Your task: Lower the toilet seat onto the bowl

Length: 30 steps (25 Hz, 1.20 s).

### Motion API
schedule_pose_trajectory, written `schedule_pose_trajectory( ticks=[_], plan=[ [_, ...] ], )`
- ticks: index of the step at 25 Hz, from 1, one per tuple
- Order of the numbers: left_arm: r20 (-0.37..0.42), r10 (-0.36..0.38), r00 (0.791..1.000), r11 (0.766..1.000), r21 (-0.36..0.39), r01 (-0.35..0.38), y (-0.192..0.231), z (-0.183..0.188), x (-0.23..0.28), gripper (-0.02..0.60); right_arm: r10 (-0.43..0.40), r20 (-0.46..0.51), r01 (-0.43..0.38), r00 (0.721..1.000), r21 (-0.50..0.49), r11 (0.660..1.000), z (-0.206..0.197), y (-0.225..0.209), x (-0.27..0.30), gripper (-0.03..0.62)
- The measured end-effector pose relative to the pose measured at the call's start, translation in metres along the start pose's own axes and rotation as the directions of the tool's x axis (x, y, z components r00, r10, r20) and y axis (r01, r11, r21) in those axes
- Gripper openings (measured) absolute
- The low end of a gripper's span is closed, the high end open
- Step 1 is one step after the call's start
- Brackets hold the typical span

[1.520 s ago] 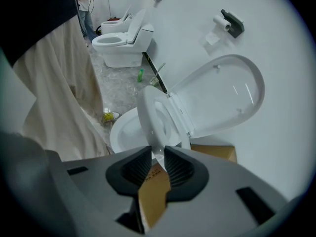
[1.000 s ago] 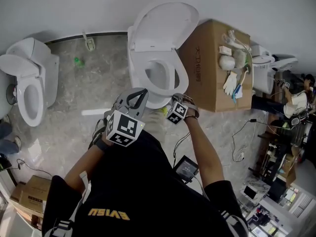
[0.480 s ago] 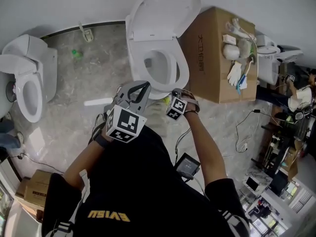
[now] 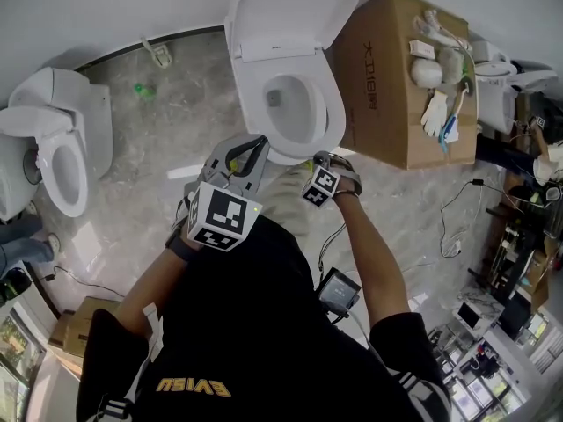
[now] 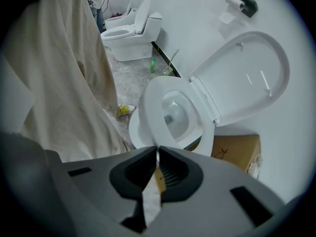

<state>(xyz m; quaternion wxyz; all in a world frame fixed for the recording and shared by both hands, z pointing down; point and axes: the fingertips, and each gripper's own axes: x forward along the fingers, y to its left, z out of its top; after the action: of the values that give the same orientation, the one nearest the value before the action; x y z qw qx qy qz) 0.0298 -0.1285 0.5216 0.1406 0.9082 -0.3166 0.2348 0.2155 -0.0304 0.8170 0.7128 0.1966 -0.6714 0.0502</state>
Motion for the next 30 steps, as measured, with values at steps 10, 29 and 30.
schedule_pose_trajectory(
  ticks=[10, 29, 30],
  plan=[
    [-0.015, -0.015, 1.000, 1.000, 0.013, 0.016, -0.016, 0.013, 0.015, 0.012, 0.024, 0.032, -0.026, 0.999, 0.063, 0.998, -0.008, 0.022, 0.020, 0.012],
    [-0.098, 0.003, 0.995, 1.000, 0.016, -0.001, -0.015, -0.007, 0.021, 0.012, 0.024, 0.036, -0.031, 0.999, 0.219, 0.975, -0.011, 0.044, 0.048, -0.003],
    [-0.106, 0.004, 0.994, 1.000, 0.017, -0.002, -0.016, -0.008, 0.021, 0.012, 0.027, 0.036, -0.034, 0.999, 0.226, 0.973, -0.011, 0.046, 0.051, -0.003]
  ],
)
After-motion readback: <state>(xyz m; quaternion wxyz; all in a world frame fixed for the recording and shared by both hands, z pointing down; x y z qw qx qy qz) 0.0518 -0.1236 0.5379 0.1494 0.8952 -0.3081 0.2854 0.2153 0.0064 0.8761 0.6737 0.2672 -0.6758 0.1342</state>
